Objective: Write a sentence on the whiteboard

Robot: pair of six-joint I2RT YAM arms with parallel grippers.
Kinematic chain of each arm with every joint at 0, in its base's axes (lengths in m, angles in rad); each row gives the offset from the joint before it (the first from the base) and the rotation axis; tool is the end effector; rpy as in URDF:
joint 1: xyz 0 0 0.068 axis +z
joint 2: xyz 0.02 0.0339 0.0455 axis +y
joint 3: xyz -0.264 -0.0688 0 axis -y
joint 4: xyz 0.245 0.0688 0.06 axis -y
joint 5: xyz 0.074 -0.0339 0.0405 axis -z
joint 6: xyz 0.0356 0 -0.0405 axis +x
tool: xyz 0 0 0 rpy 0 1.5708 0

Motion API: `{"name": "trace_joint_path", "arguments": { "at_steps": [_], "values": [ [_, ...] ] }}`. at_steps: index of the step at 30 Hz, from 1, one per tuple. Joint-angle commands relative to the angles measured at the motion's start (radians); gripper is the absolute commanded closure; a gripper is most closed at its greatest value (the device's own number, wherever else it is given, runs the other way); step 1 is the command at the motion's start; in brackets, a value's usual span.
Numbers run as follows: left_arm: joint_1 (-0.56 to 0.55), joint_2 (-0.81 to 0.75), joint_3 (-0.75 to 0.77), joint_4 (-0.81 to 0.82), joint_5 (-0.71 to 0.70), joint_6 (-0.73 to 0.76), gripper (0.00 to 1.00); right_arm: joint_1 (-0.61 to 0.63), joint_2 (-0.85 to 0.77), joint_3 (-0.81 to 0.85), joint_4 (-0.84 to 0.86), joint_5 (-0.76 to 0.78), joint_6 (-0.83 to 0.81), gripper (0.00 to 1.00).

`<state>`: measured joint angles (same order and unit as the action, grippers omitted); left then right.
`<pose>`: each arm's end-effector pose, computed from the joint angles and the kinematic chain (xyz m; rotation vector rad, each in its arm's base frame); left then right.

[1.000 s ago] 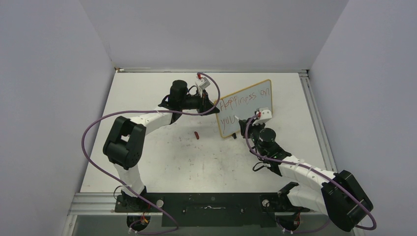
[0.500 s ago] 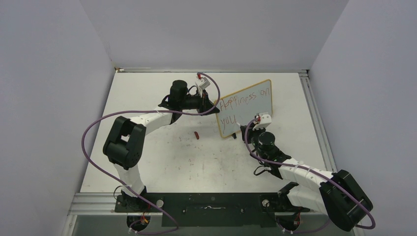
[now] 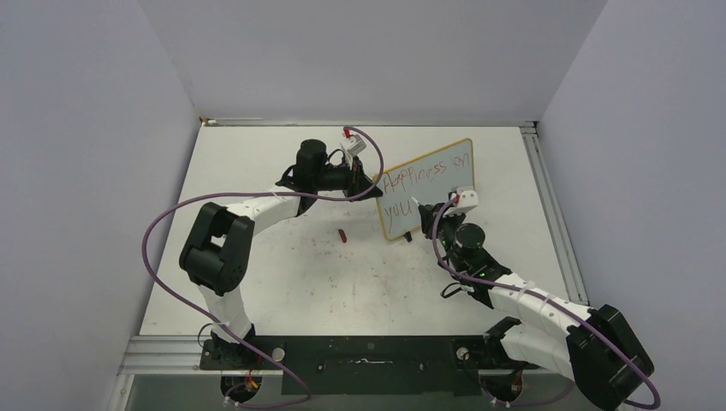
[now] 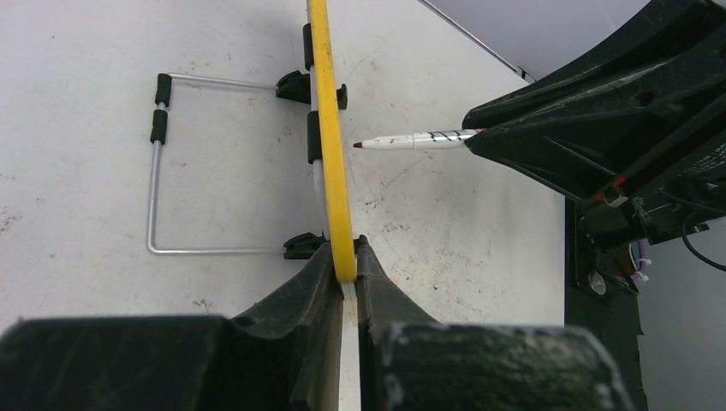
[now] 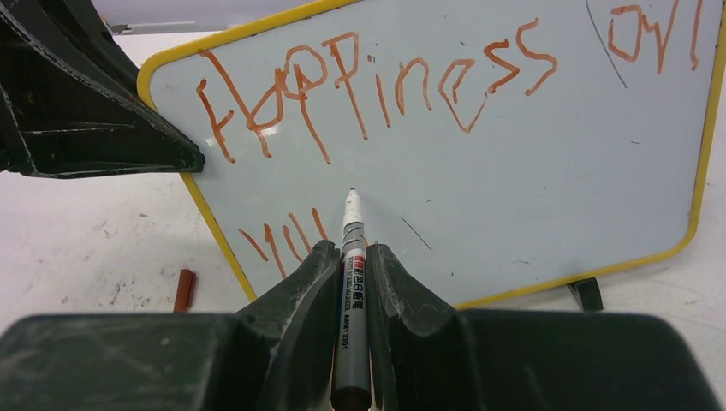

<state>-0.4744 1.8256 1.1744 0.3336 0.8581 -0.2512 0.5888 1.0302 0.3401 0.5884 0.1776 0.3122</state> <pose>0.3526 -0.2113 0.2378 0.8289 1.8008 -1.2884 0.1862 0.1168 0.2191 -0.0986 1.6957 0.5301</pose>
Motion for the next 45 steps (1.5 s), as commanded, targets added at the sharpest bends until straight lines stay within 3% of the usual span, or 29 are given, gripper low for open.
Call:
{"name": "trace_joint_path", "arguments": {
  "at_steps": [1,31,45],
  "values": [
    [-0.012,-0.028,0.031,0.008,0.047,0.000,1.00,-0.007,0.051,0.052,0.093,0.010,-0.026,0.95],
    [-0.013,-0.030,0.032,0.000,0.047,0.006,1.00,-0.040,0.113,-0.053,0.046,0.001,0.032,0.95],
    [-0.013,-0.029,0.033,-0.005,0.046,0.011,1.00,-0.040,0.113,0.027,0.062,0.005,0.010,0.95]
  ]
}}
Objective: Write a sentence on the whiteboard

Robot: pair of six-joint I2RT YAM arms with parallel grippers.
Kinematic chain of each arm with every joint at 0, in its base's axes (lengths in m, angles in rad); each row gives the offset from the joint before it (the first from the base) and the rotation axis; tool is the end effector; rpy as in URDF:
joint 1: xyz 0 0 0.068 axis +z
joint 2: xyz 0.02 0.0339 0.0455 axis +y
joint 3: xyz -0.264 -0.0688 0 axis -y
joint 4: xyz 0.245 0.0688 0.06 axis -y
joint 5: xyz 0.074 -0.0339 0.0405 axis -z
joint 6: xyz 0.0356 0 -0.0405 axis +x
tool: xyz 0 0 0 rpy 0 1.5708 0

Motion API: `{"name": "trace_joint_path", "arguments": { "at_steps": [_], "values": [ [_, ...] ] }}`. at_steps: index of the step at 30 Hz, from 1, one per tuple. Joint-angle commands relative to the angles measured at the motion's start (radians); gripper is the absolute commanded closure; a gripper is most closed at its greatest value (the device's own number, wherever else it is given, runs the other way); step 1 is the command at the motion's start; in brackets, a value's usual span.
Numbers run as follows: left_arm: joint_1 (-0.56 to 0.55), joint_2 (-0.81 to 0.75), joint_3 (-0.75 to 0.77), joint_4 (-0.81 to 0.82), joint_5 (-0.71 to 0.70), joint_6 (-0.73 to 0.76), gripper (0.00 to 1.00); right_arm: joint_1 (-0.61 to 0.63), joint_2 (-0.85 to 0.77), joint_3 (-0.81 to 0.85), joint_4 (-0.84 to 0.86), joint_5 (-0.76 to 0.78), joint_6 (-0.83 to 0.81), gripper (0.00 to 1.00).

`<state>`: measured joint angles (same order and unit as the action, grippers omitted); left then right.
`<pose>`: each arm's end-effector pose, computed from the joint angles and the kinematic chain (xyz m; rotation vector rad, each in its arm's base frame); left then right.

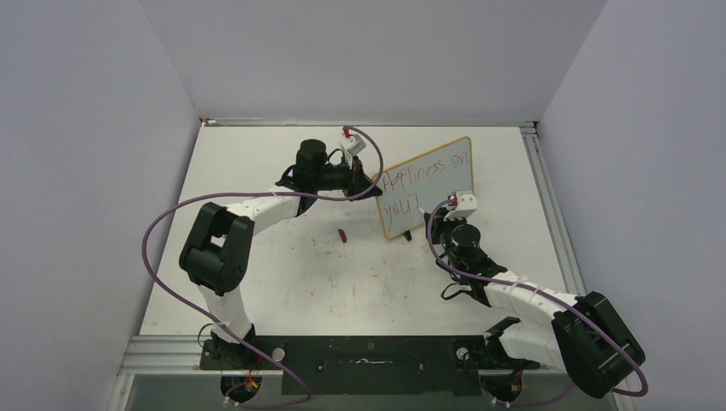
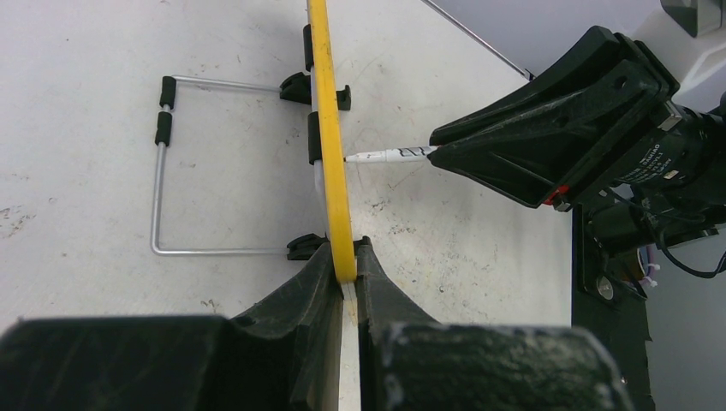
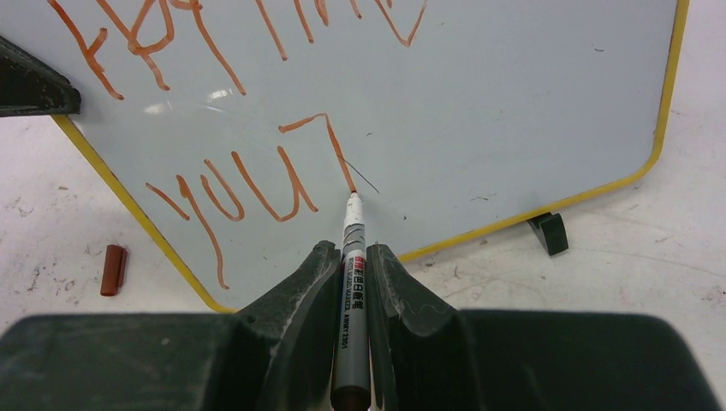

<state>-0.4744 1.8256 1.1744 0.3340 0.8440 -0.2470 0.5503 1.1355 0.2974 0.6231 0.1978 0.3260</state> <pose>0.3531 -0.2112 0.2377 0.8222 1.8019 -1.2727 0.1942 0.1109 0.1877 -0.0585 1.8033 0.4528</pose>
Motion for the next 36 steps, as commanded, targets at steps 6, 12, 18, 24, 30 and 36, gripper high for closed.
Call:
{"name": "trace_joint_path", "arguments": {
  "at_steps": [6,12,18,24,30,36],
  "values": [
    [-0.013,-0.029,0.033,-0.011,0.060,0.012,1.00,-0.002,0.002,0.100,0.031,0.003,-0.019,0.95],
    [-0.013,-0.028,0.035,-0.017,0.059,0.017,1.00,-0.014,0.002,0.094,0.045,0.008,-0.015,0.95],
    [-0.013,-0.030,0.035,-0.023,0.059,0.023,1.00,-0.033,0.006,0.081,0.053,0.023,-0.003,0.95],
    [-0.014,-0.030,0.036,-0.025,0.061,0.024,1.00,-0.046,0.006,0.079,0.051,0.011,0.000,0.95],
    [-0.015,-0.039,0.035,-0.032,0.061,0.027,1.00,-0.046,0.008,0.085,0.048,-0.004,0.000,0.95],
    [-0.017,-0.037,0.042,-0.081,0.063,0.053,1.00,-0.047,-0.002,0.085,0.045,-0.038,0.004,0.95]
  ]
}}
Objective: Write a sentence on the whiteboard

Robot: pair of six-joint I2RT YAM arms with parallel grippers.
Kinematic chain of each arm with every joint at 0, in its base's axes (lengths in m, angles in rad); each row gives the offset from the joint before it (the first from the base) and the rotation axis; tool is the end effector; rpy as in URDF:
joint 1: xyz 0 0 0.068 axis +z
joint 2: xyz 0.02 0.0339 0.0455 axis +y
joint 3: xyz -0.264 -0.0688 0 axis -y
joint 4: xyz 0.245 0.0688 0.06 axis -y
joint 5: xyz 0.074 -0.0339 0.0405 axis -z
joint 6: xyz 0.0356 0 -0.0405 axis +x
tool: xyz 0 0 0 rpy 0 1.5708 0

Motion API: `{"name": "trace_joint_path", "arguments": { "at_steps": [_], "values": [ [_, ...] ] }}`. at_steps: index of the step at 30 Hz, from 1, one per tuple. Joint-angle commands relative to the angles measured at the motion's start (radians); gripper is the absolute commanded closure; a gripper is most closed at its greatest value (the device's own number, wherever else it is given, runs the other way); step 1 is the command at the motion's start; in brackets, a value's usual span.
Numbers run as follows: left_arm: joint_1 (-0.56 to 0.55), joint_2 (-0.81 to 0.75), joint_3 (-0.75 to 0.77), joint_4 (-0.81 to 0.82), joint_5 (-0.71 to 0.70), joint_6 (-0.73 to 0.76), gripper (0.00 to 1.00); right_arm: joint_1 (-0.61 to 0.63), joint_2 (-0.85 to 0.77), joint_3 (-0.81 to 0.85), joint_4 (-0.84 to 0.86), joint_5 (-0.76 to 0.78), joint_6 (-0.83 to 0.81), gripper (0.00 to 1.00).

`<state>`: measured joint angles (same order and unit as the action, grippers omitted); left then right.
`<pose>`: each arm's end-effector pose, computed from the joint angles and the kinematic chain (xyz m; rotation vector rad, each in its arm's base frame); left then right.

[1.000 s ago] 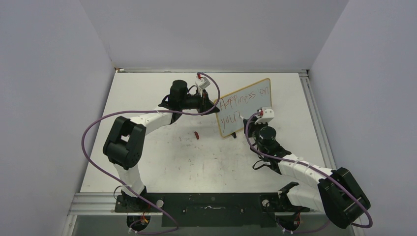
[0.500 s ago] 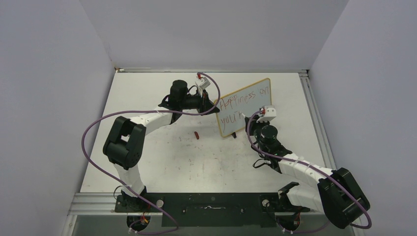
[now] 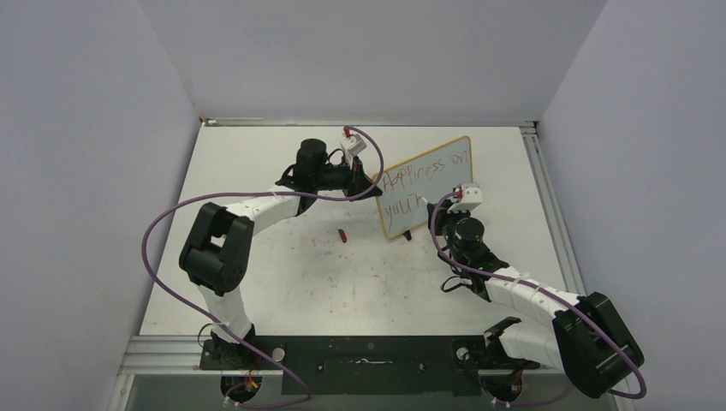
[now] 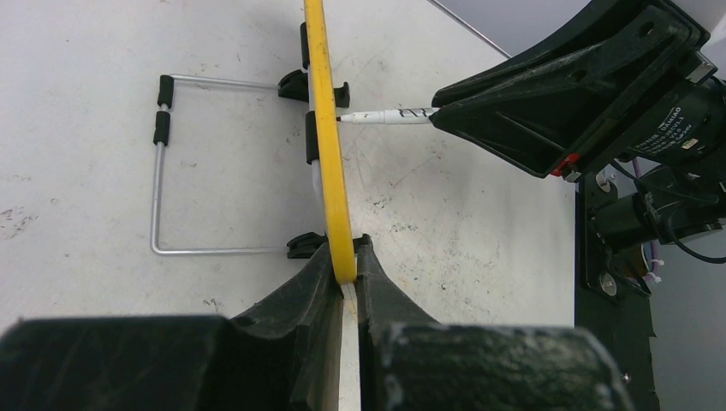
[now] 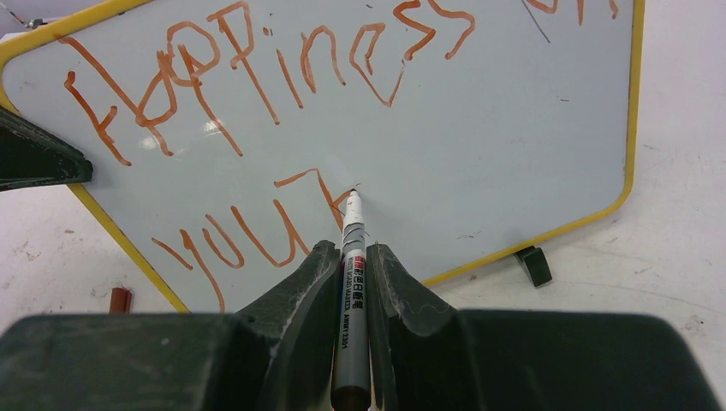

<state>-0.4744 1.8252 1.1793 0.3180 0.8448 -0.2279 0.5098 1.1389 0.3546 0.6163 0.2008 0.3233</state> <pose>0.3531 -0.2113 0.2380 0.8361 1.8010 -1.2632 0.2065 0.1073 0.2045 -0.0147 1.7554 0.4366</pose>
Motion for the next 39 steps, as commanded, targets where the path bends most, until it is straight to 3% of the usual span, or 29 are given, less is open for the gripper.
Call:
{"name": "trace_joint_path", "arguments": {
  "at_steps": [1,9,13,21,39],
  "values": [
    [-0.018,-0.035,0.039,-0.074,0.062,0.038,1.00,-0.007,-0.009,0.029,0.049,-0.049,0.008,0.95],
    [-0.024,-0.038,0.049,-0.142,0.054,0.067,1.00,-0.018,-0.148,0.001,-0.018,-0.052,0.025,0.95],
    [-0.024,-0.034,0.057,-0.170,0.052,0.087,1.00,-0.102,-0.195,-0.031,-0.013,-0.121,0.054,0.95],
    [-0.024,-0.024,0.067,-0.191,0.050,0.100,1.00,-0.184,-0.146,-0.054,0.074,-0.232,0.096,0.95],
    [-0.024,-0.026,0.072,-0.198,0.054,0.102,1.00,-0.185,-0.025,-0.039,0.149,-0.204,0.099,0.95]
  ]
}}
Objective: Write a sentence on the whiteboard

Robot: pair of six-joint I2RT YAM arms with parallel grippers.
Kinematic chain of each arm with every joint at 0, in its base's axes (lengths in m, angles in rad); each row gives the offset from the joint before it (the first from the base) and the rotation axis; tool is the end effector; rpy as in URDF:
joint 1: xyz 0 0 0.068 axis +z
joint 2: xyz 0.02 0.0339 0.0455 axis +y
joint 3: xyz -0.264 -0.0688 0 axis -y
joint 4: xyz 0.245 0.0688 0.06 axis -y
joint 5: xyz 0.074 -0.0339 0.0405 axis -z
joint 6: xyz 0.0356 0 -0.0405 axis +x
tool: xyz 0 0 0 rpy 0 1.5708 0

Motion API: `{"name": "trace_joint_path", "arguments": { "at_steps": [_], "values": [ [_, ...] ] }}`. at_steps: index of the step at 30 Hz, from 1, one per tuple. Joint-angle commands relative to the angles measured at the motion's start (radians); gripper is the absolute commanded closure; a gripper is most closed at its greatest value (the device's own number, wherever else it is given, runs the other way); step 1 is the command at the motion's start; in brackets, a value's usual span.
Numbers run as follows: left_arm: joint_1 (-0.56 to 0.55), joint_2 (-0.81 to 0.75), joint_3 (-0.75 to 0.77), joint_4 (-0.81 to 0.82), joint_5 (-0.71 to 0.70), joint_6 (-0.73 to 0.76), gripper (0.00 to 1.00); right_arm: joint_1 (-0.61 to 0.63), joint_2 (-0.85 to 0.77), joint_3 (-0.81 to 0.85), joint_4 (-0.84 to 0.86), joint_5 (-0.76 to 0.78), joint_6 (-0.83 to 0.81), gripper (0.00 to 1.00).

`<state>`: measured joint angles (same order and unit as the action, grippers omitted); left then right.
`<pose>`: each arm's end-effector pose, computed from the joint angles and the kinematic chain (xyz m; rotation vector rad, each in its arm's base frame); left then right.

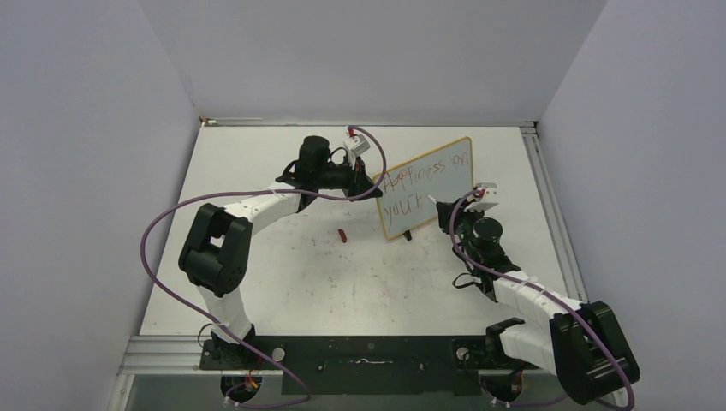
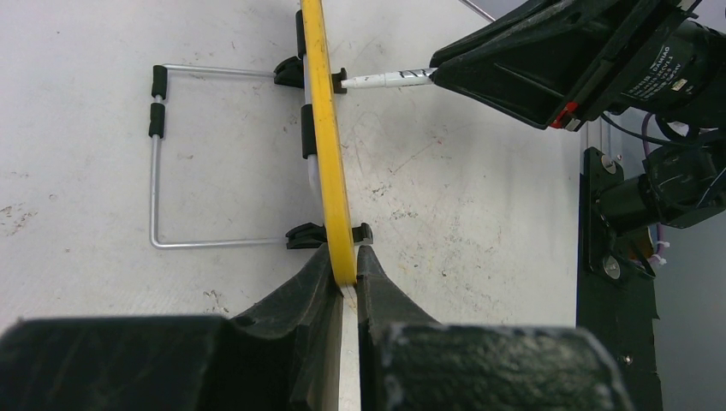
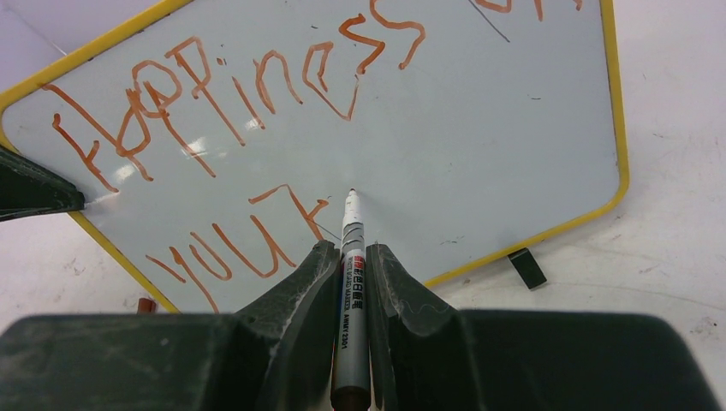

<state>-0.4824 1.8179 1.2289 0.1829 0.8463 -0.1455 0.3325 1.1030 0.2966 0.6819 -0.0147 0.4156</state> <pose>0.3520 -0.2144 0.2447 0.8983 1.8281 -1.2336 0.2102 0.0731 0.2002 0.0606 1.7271 0.5692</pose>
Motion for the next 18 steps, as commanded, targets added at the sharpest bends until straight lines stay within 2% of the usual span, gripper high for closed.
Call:
{"name": "trace_joint_path", "arguments": {
  "at_steps": [1,6,18],
  "values": [
    [-0.016,-0.019,0.022,-0.063,0.053,0.020,1.00,-0.007,0.016,0.019,0.084,0.012,0.005,0.95],
    [-0.018,-0.020,0.021,-0.063,0.053,0.020,1.00,-0.008,0.033,0.001,0.112,0.044,0.007,0.95],
    [-0.025,-0.017,0.022,-0.063,0.053,0.020,1.00,-0.010,-0.044,-0.005,0.085,0.098,0.006,0.95]
  ]
}}
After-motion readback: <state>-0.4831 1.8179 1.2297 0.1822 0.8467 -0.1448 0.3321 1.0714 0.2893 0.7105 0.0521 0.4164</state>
